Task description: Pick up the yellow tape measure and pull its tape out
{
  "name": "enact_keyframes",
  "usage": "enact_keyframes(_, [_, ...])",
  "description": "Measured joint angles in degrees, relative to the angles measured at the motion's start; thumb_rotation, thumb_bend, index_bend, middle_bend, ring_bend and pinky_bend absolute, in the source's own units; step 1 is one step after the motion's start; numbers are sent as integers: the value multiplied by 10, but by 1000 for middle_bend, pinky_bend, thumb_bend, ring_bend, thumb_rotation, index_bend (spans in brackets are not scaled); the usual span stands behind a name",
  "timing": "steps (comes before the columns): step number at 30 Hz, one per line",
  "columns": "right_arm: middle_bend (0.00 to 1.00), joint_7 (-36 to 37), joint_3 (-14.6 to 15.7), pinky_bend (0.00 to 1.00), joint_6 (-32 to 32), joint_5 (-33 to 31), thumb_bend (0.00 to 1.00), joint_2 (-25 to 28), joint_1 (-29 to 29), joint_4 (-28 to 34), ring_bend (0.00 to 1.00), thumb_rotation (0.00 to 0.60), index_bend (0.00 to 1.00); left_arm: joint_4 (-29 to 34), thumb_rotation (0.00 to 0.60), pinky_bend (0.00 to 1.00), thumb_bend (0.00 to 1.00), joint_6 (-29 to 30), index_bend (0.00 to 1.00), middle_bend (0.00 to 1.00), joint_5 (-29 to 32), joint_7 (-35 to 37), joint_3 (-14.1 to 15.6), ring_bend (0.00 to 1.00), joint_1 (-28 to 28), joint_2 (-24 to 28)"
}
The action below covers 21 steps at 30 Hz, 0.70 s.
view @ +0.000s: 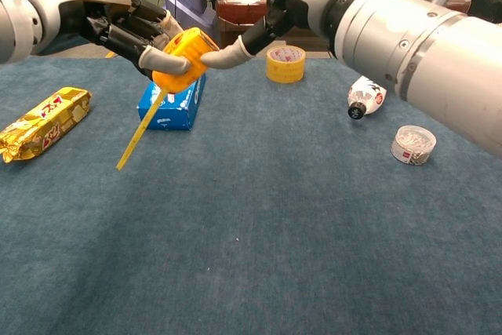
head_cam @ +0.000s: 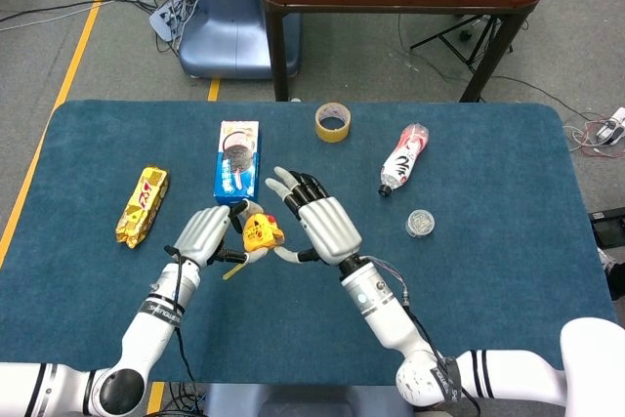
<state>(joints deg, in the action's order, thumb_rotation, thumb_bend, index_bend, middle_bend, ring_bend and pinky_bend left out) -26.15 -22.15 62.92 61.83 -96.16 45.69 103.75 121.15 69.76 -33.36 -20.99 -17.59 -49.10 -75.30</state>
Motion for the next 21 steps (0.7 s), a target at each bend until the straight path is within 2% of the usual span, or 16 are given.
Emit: enact_keyframes(21, [0,-5,4,0,21,-28,261,-3,29,-8,0,600,0,-6,600,267,204,19,528,581,1,-24,6,441,-5,-14])
